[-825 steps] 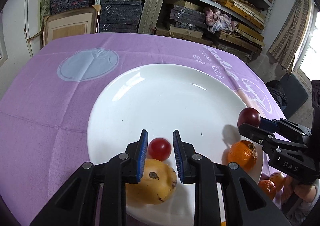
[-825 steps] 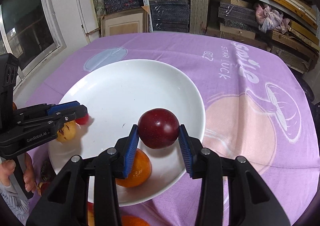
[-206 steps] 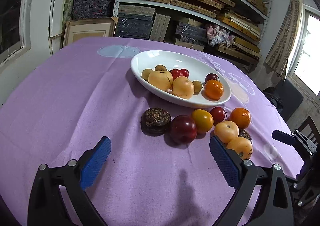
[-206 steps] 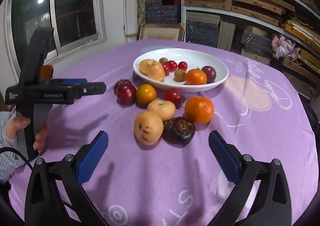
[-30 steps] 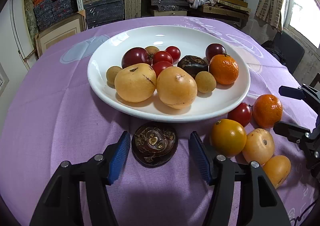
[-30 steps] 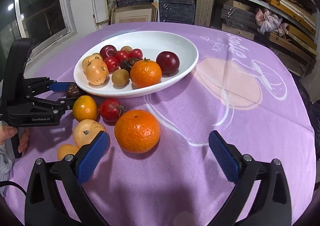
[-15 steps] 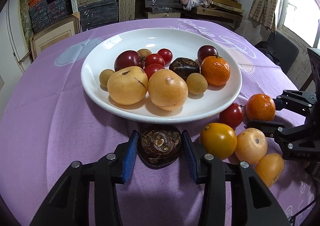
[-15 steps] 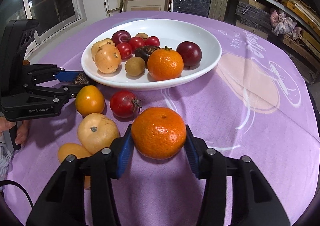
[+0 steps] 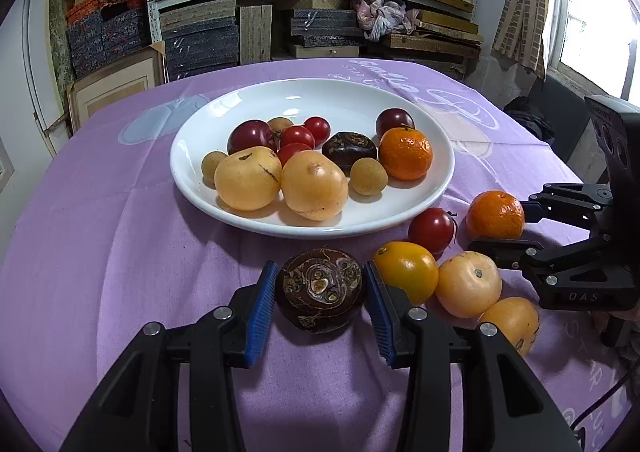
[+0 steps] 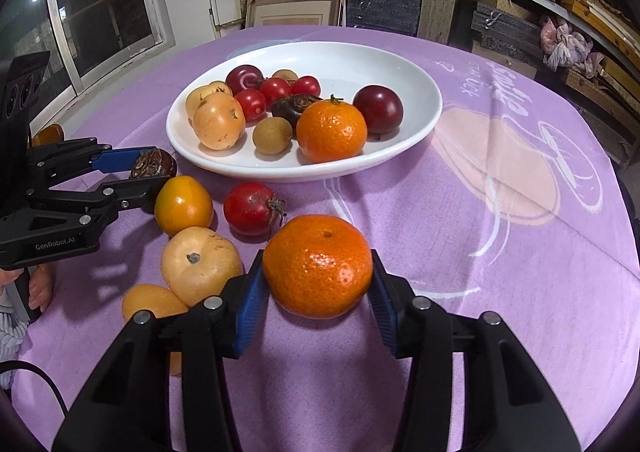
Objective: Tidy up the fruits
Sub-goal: 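Grasp another dark brown round fruit with the left gripper while the right gripper grasps the orange mandarin, then carry the dark brown fruit and mandarin onto the plate and open both grippers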
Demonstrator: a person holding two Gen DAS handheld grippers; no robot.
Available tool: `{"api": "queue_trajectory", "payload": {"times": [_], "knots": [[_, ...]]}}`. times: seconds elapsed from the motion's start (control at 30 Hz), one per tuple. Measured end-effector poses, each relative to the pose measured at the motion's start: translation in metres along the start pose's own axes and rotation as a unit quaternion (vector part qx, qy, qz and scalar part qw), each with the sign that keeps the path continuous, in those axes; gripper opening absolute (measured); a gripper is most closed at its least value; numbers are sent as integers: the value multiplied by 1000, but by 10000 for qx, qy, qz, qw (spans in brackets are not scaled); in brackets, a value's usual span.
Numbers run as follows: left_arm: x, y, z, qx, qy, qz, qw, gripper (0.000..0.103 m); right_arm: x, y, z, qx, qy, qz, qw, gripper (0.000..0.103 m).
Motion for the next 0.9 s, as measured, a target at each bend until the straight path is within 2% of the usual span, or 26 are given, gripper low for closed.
{"api": "queue_trajectory", "payload": {"times": [0.3, 0.67, 0.8, 0.9], "knots": [[-11, 1, -3, -147, -90, 88, 9998, 44, -13, 4, 0, -59, -214, -18, 9998, 47], [-35, -6, -1, -170, -403, 251, 9987, 44, -36, 12, -1, -136, -468, -6, 9988, 47], [-50, -3, 10, -160, -618, 394, 9972, 44, -60, 15, 10, -169, -800, -15, 9966, 47], [-63, 0, 32, -209, -818, 404, 9956, 44, -90, 13, 31, -135, -1205, -49, 9926, 47]]}}
Point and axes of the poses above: each gripper's, at about its wrist camera, not at the fingertips, and x roughly the way its jaws point, y to its left, z to its top, the point moved 9 cm from there along x, roughly the way its jaws point, and after that the axes turned 11 degrees about -y, right-handed, at the moved point
